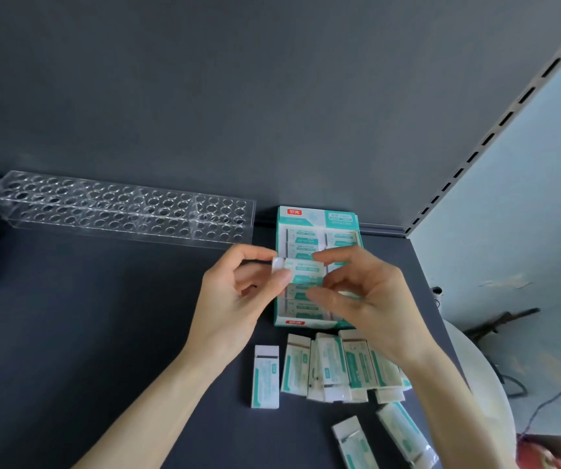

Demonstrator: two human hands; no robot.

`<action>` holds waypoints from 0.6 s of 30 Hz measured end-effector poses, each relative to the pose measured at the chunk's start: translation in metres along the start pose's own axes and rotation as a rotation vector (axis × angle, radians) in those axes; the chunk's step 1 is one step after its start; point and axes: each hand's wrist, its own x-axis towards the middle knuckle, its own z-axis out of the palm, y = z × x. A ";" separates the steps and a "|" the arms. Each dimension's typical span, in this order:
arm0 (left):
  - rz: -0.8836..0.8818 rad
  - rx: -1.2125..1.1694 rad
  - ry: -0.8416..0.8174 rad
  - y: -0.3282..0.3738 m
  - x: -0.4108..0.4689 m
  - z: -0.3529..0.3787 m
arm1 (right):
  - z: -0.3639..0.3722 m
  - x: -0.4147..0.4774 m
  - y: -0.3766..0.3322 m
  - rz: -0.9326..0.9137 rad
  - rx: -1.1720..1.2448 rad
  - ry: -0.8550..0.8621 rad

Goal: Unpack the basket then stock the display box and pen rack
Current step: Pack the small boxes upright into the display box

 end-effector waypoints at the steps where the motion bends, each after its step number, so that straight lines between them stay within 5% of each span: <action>1: 0.007 0.066 -0.002 -0.001 0.000 0.001 | 0.000 0.000 0.001 -0.029 -0.078 0.017; 11: -0.069 0.580 -0.199 -0.010 -0.005 0.000 | -0.041 0.015 0.020 -0.100 -0.732 0.125; 18: -0.060 0.617 -0.190 -0.013 -0.004 -0.001 | -0.039 0.024 0.025 -0.073 -0.917 0.042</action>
